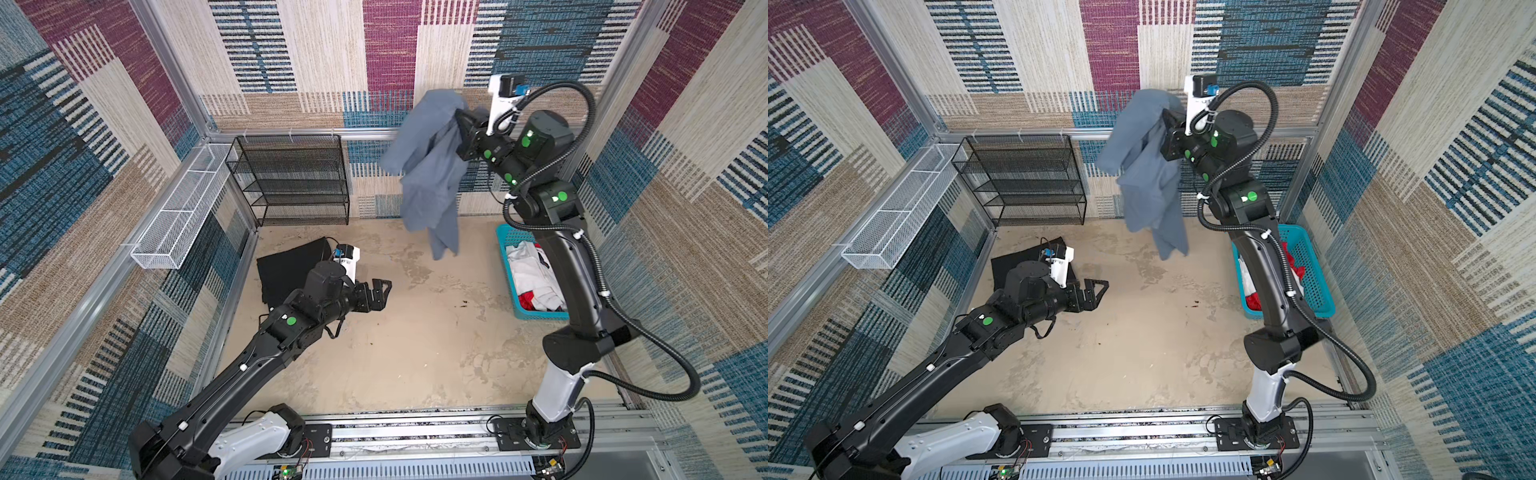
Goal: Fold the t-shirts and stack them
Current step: 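Lift the grey-blue t-shirt out and drop it on the table with the right gripper, then grasp the grey-blue t-shirt edge with the left gripper while the right gripper hovers nearby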
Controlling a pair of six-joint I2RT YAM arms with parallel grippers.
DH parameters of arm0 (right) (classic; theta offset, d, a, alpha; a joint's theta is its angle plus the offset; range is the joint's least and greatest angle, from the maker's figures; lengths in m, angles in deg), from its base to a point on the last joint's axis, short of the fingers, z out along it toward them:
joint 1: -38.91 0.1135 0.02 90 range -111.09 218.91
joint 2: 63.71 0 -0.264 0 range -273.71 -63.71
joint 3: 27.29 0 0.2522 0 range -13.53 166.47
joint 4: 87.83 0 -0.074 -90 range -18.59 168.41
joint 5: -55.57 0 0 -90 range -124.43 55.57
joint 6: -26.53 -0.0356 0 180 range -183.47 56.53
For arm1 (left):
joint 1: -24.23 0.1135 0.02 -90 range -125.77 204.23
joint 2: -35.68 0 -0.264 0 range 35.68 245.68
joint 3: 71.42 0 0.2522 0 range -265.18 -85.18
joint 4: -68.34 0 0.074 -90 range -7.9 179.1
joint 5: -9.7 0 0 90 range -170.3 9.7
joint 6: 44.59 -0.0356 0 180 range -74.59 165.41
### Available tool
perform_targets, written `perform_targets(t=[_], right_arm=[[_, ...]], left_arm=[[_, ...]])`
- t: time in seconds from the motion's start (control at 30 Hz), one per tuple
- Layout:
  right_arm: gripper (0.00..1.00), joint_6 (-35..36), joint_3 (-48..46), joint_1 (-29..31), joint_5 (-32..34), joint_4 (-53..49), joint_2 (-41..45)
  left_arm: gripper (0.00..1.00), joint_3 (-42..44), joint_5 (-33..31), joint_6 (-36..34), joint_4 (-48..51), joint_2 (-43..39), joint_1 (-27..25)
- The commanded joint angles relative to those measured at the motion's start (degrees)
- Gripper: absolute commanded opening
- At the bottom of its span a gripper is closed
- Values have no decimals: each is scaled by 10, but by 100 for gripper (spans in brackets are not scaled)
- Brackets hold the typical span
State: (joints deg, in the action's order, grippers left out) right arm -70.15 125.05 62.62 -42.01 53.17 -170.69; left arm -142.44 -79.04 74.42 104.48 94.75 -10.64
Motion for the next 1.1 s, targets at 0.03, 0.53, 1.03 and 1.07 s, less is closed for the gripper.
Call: perform_targets(t=[0.03, 0.53, 1.03, 1.07], right_arm=[[0, -59, -116, 6, 8, -49, -2], [72, -134, -804, 6, 76, 163, 235], [82, -168, -934, -25, 136, 70, 359], [82, -165, -939, -31, 129, 70, 367]], left_arm=[[99, 15, -45, -21, 65, -23, 9], [75, 86, 55, 0, 53, 100, 5], [59, -182, 81, 46, -30, 458, -66], [58, -202, 84, 48, -31, 478, -67]])
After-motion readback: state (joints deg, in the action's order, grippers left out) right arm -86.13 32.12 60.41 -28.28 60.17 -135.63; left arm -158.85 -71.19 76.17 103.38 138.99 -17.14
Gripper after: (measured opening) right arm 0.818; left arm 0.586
